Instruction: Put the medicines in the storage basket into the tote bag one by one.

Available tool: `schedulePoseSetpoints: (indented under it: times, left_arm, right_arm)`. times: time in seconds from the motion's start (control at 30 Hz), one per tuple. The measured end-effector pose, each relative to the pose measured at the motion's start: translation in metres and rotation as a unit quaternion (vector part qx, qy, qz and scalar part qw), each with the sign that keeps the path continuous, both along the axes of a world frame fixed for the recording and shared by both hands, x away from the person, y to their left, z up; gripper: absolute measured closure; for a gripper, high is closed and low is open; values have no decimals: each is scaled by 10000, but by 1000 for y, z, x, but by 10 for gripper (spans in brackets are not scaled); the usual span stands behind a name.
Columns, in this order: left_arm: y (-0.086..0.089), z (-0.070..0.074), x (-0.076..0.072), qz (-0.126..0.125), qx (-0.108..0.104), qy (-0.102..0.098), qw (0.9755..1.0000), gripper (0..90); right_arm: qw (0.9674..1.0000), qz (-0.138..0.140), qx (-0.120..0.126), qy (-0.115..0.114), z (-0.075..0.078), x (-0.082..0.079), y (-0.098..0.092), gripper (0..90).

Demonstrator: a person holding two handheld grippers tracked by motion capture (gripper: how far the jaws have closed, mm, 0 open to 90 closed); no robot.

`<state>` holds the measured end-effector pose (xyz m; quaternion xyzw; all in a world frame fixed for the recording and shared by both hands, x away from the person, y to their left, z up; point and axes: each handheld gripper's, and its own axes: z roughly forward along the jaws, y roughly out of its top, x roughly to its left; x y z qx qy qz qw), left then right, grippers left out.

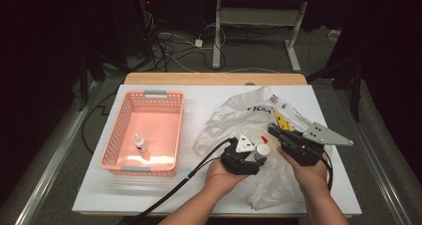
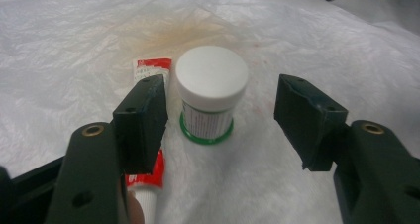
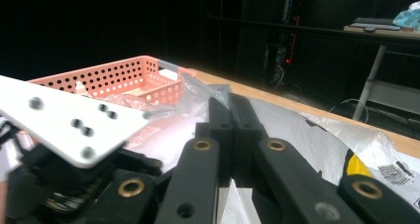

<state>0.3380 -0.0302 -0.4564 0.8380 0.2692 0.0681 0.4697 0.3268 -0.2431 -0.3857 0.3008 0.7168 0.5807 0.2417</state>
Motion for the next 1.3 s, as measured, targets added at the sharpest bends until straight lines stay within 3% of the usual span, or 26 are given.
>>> schedulePoseSetpoints:
  times: [0.1, 0.3, 0.4, 0.5, 0.63, 0.93, 1.3]
  left_arm:
    - [11, 4, -8, -29, -174, 36, 9998, 334]
    - [32, 9, -25, -152, -119, 70, 9998, 254]
    - [41, 11, -34, -293, -13, 61, 9996, 170]
    - [53, 15, -41, -258, -73, 108, 9996, 130]
    - [70, 20, -45, -103, -69, 242, 9996, 0]
    - [109, 25, -49, 333, 9, 112, 9994, 0]
    - [141, 31, -55, 548, 31, 72, 9985, 0]
  right_arm:
    - [10000, 5, 4, 4, 0, 0, 0, 900]
    - [10000, -13, -4, -2, 0, -1, -1, 900]
    - [10000, -19, 0, -8, 0, -1, -1, 900]
    - [10000, -10, -16, 2, 0, -2, 0, 900]
    - [10000, 12, -29, 4, 0, -2, 2, 900]
    - [10000, -6, -27, 29, -1, -2, 1, 900]
    - [10000, -27, -20, 10, 0, -3, -1, 900]
